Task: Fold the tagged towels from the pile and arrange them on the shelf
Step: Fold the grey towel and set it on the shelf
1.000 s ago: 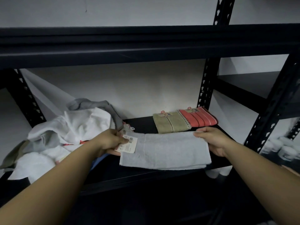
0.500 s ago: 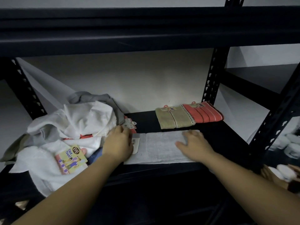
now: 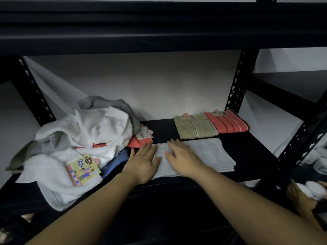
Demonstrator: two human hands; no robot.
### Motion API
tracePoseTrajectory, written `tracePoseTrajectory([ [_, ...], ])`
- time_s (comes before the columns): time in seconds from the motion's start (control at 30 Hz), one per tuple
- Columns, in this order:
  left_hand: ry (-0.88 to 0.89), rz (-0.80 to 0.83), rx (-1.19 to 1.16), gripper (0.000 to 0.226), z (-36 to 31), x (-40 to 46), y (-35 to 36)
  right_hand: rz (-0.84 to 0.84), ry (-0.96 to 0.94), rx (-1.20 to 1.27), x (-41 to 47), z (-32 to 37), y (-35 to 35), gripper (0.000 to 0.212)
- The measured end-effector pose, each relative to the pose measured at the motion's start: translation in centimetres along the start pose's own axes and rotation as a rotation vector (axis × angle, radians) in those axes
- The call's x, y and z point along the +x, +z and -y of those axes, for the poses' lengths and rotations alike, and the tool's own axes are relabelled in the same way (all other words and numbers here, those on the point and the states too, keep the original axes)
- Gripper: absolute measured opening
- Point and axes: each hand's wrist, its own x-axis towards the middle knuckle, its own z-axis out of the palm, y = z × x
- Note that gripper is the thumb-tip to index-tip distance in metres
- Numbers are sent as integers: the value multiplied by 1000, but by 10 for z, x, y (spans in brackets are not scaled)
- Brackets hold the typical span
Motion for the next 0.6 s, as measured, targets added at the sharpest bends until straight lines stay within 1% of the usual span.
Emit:
tracePoseTrajectory([
  [0.07,-8,6,2,68,2,0,0,45,-3,-79,0,-1,11,63],
  [0.17,-14,7,6,69,5,1,1,94,23,-179,-13,-27,3,72],
  [0.37,-5,-12,4,69,9,2,4,119,189,-271,-44,-98,-32,85],
  [0.43,-1,-19,-4,69,9,1,5,101,219,-250,-45,-110,-35,85],
  [0.5,9,-23,-8,69,8,1,4,83,231,-186,-46,-117,-38,80],
  [0.6,28,-39,39,68,6,3,1,15,182,-6,-52,-128,-42,68],
])
